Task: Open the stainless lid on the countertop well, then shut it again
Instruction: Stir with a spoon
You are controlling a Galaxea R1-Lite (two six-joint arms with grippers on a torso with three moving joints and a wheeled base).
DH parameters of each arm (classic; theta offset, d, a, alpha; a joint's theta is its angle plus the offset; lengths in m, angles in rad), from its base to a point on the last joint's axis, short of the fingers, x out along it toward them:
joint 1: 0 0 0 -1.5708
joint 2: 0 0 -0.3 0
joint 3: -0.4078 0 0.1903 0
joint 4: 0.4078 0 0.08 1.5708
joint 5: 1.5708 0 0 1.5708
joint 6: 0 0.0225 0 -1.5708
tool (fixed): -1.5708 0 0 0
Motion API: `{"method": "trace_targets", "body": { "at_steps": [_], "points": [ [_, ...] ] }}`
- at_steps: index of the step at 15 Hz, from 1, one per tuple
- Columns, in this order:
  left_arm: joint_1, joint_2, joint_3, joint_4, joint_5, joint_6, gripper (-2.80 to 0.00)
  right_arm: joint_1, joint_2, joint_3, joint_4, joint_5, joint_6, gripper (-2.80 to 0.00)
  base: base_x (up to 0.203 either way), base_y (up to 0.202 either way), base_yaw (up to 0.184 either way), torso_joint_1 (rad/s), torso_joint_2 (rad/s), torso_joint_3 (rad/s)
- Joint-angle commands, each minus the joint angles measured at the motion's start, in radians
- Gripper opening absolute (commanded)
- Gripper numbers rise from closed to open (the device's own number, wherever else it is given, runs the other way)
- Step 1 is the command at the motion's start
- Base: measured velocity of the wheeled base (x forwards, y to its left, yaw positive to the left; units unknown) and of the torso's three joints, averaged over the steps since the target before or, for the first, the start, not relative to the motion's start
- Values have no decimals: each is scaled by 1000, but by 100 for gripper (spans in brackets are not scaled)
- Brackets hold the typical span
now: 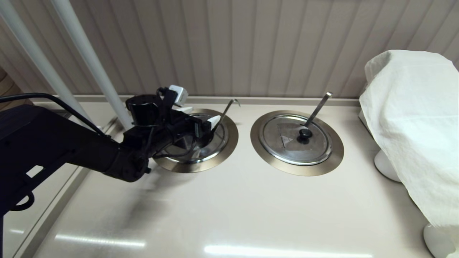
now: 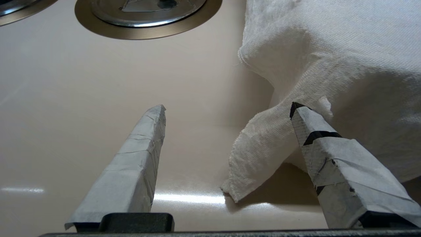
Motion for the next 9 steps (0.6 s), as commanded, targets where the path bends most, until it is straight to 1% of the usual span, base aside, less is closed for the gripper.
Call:
{"method": "trace_targets", "body": {
  "at_steps": [1,2,3,4,6,8,9],
  "points": [
    [-1,63,-80,-9,-3,3,0,0,0,0,0,0,0,0,0,0,0,0,0,0],
    [-1,90,-123,-2,-7,5,0,0,0,0,0,0,0,0,0,0,0,0,0,0],
    [-1,113,-155,28,-16,6,0,0,0,0,0,0,0,0,0,0,0,0,0,0],
    [-1,129,-170,72,-40,8,0,0,0,0,0,0,0,0,0,0,0,0,0,0],
    [-1,160,-166,62,-53,9,0,0,0,0,0,0,0,0,0,0,0,0,0,0],
    [-1,174,-151,24,-52,11,0,0,0,0,0,0,0,0,0,0,0,0,0,0],
    [-1,193,-155,15,-50,24,0,0,0,0,0,0,0,0,0,0,0,0,0,0]
  ]
}}
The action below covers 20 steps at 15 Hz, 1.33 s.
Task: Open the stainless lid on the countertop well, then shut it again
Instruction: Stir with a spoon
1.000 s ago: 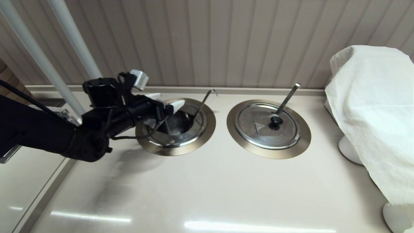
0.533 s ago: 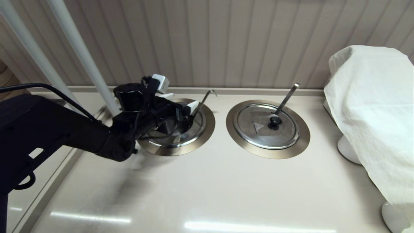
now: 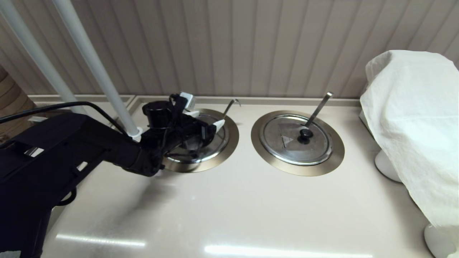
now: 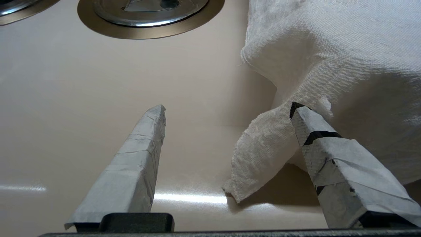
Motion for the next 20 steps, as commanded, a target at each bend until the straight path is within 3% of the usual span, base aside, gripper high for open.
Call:
{"method": "trace_targets", "body": {
  "at_steps": [1,6,10,13,16,20],
  "points": [
    [1,46,-11,-10,1,17,0,0,0,0,0,0,0,0,0,0,0,0,0,0],
    [-23,133,-154,-11,29,19,0,0,0,0,0,0,0,0,0,0,0,0,0,0],
    [-95,195,-253,-16,141,22,0,0,0,0,0,0,0,0,0,0,0,0,0,0],
    [-95,211,-324,-18,152,15,0,0,0,0,0,0,0,0,0,0,0,0,0,0],
    [-93,268,-406,-17,223,-10,0,0,0,0,0,0,0,0,0,0,0,0,0,0],
    [-91,308,-451,-13,229,-12,0,0,0,0,0,0,0,0,0,0,0,0,0,0]
  ]
}}
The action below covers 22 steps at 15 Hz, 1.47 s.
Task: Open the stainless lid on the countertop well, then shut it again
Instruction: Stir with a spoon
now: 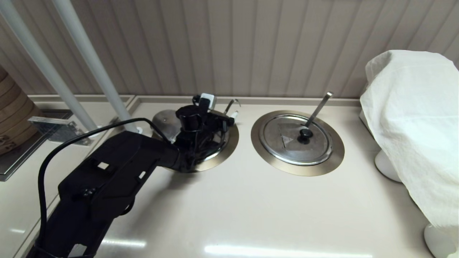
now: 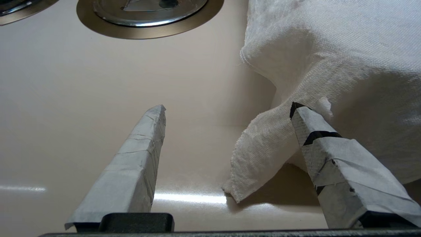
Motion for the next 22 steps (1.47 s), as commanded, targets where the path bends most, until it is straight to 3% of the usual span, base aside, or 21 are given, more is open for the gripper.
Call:
{"method": "trace_targets", "body": {
  "at_steps": [1,22],
  "points": [
    [0,21,-7,-4,1,0,0,0,0,0,0,0,0,0,0,0,0,0,0,0],
    [0,40,-26,3,10,0,0,0,0,0,0,0,0,0,0,0,0,0,0,0]
  ]
}}
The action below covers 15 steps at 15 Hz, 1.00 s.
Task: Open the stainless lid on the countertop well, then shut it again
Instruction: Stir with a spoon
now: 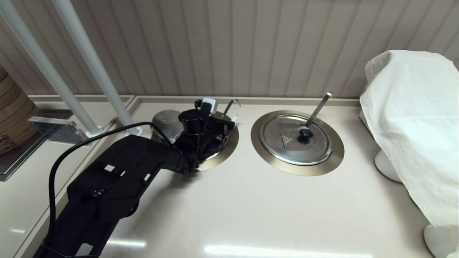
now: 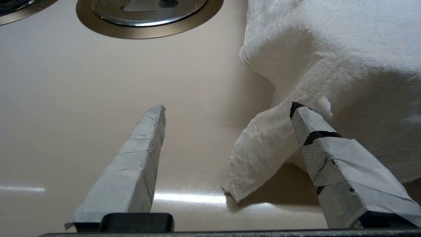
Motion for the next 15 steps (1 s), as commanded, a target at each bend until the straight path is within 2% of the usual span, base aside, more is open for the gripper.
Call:
{"method": "trace_targets", "body": {
  "at_steps": [1,8,9,10,15],
  "points": [
    [0,1,3,-7,0,0,-280,0,0,0,0,1,-1,0,0,0,0,0,0,0],
    [-2,-18,-5,21,28,2,-280,0,0,0,0,1,-1,0,0,0,0,0,0,0],
    [-2,-21,-2,27,34,4,-264,0,0,0,0,1,-1,0,0,0,0,0,0,0],
    [-2,-19,0,28,44,6,0,0,0,0,0,1,-1,0,0,0,0,0,0,0],
    [-2,-18,-5,24,52,6,0,0,0,0,0,1,-1,0,0,0,0,0,0,0]
  ]
}}
